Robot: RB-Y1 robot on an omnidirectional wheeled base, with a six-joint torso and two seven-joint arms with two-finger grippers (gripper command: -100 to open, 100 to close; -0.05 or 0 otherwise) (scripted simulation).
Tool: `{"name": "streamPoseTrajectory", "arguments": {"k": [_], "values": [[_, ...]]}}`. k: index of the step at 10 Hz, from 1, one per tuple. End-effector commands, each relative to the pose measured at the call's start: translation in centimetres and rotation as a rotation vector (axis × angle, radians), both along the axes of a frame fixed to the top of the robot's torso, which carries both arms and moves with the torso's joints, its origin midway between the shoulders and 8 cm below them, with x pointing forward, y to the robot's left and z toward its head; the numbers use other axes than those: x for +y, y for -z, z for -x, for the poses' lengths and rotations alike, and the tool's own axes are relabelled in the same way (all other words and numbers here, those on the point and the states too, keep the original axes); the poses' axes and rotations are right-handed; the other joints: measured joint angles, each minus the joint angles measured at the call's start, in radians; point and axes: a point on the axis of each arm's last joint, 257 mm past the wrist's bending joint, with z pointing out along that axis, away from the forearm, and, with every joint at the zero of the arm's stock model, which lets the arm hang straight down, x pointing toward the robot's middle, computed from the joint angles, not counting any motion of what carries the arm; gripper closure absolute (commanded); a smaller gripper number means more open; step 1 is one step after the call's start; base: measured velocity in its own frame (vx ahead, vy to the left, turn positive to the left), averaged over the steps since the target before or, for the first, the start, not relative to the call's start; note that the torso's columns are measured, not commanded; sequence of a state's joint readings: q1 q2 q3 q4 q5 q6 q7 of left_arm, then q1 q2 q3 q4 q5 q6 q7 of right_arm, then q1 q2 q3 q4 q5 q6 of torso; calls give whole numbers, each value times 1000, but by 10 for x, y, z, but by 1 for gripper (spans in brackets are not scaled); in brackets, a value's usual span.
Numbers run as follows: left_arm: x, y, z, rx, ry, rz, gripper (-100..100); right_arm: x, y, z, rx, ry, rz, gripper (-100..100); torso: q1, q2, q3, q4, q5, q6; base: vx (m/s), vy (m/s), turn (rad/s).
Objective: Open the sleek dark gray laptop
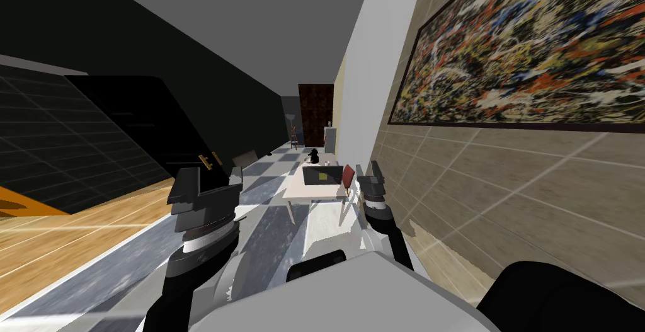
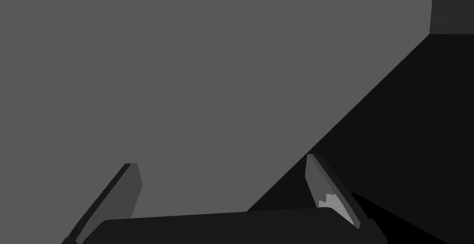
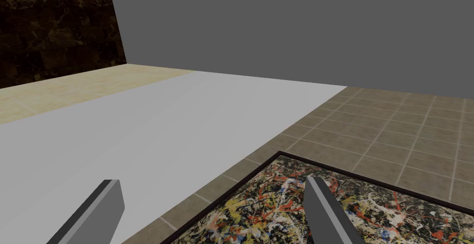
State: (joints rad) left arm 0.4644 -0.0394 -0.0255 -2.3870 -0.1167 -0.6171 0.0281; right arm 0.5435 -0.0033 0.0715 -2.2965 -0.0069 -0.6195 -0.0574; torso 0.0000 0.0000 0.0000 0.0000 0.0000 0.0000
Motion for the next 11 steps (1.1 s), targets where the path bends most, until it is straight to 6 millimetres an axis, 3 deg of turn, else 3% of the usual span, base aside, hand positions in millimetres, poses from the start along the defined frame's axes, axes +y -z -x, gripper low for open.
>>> {"name": "streamPoseTrajectory", "arguments": {"k": [1,9,10,11], "values": [[0,0,0,0,0,0,0,0,0,0,0,0,0,0,0,41,-82,41,0,0,0,0,0],[0,0,0,0,0,0,0,0,0,0,0,0,0,0,0,618,-1234,617,0,0,0,0,0],[0,0,0,0,0,0,0,5,4,-3,16,-9,45,-100,0,691,-1382,691,0,0,26,30,-18],[0,0,0,0,0,0,0,8,7,-6,30,-13,80,-100,1,724,-1452,724,0,0,26,60,-34]]}}
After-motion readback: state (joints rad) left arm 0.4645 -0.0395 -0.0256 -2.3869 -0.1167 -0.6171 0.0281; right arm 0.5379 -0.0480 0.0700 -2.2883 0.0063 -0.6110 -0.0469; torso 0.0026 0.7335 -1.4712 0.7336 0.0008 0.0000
